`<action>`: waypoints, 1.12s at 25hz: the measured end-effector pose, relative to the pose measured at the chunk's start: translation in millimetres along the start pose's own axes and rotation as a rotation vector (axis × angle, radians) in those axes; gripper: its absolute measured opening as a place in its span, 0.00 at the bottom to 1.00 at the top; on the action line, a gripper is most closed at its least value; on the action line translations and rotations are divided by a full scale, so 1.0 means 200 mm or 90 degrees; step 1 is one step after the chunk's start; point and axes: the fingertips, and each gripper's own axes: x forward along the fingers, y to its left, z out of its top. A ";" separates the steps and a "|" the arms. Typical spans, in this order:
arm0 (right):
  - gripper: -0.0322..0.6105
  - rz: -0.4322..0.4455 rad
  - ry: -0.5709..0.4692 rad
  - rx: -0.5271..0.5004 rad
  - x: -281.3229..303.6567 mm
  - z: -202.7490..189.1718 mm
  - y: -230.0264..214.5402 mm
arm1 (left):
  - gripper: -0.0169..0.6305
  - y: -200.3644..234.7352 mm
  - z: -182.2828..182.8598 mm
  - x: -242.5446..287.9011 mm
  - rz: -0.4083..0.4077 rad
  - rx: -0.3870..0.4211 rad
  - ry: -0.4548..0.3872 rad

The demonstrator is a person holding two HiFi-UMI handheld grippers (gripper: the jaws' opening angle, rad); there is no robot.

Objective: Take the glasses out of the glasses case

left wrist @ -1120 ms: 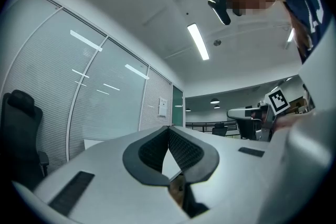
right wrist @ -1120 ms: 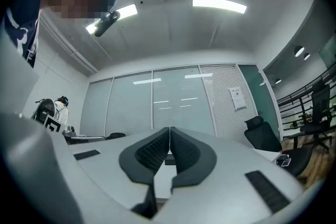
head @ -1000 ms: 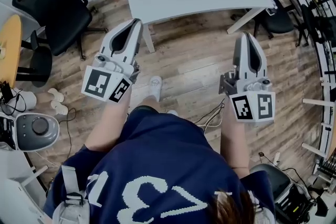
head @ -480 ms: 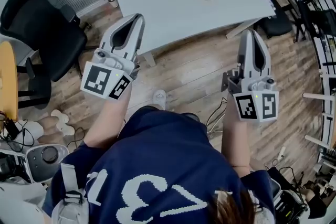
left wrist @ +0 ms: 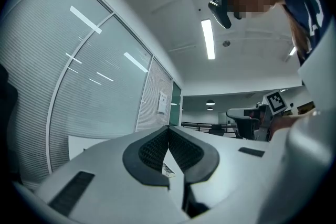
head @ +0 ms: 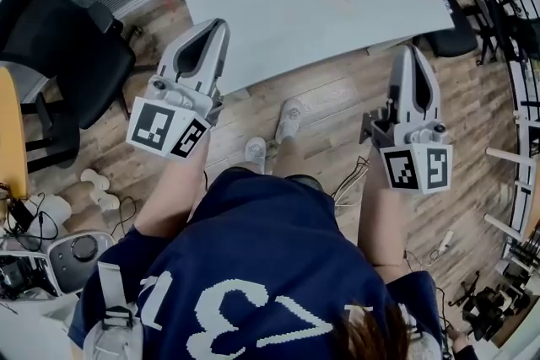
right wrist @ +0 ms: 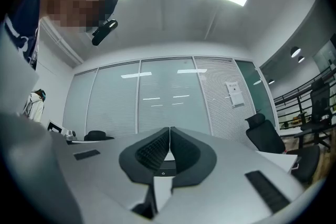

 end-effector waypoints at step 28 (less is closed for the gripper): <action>0.09 0.113 -0.022 -0.003 0.87 0.07 -0.62 | 0.05 0.20 0.02 0.90 0.076 0.049 -0.015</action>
